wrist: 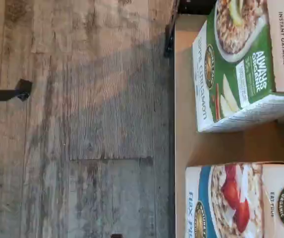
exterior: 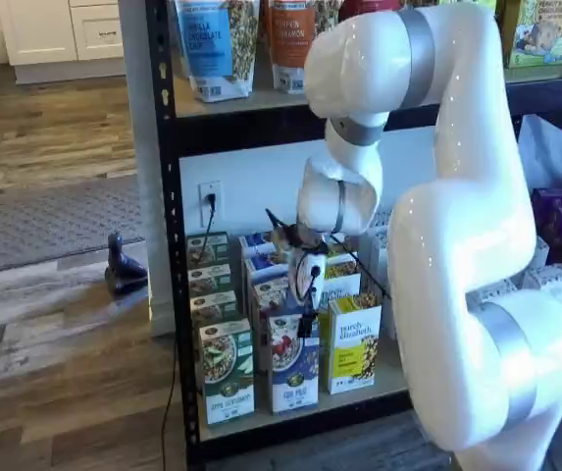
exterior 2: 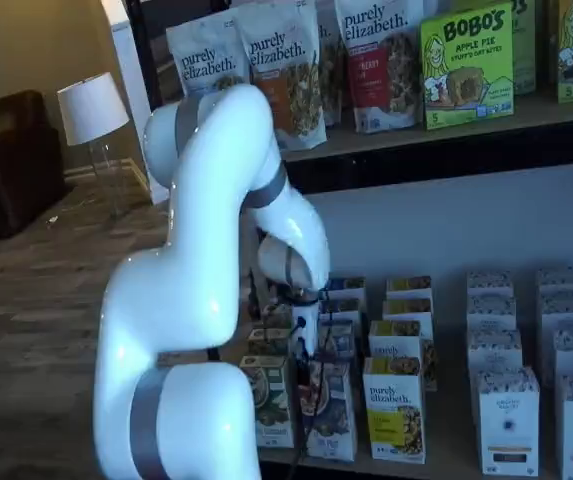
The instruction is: Pick up the blue and white box that is on the bottom shelf, the second box from the left
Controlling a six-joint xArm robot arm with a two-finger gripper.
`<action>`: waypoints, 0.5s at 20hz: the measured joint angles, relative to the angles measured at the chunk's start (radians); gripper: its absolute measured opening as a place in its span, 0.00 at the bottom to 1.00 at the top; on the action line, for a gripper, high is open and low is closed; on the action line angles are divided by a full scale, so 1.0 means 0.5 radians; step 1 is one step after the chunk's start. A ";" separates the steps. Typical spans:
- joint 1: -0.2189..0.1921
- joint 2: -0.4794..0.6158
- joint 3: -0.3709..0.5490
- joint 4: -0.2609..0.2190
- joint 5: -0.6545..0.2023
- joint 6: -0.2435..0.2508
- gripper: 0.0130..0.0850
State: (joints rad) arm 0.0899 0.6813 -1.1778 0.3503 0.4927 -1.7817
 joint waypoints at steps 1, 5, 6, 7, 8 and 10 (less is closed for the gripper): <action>0.002 -0.001 0.005 -0.027 -0.014 0.026 1.00; 0.022 -0.006 0.028 -0.117 -0.075 0.119 1.00; 0.027 -0.005 0.032 -0.121 -0.088 0.126 1.00; 0.030 -0.004 0.037 -0.121 -0.105 0.129 1.00; 0.033 0.000 0.040 -0.124 -0.121 0.133 1.00; 0.037 0.011 0.041 -0.124 -0.154 0.135 1.00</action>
State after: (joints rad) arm 0.1083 0.6870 -1.1573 0.2881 0.4157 -1.7141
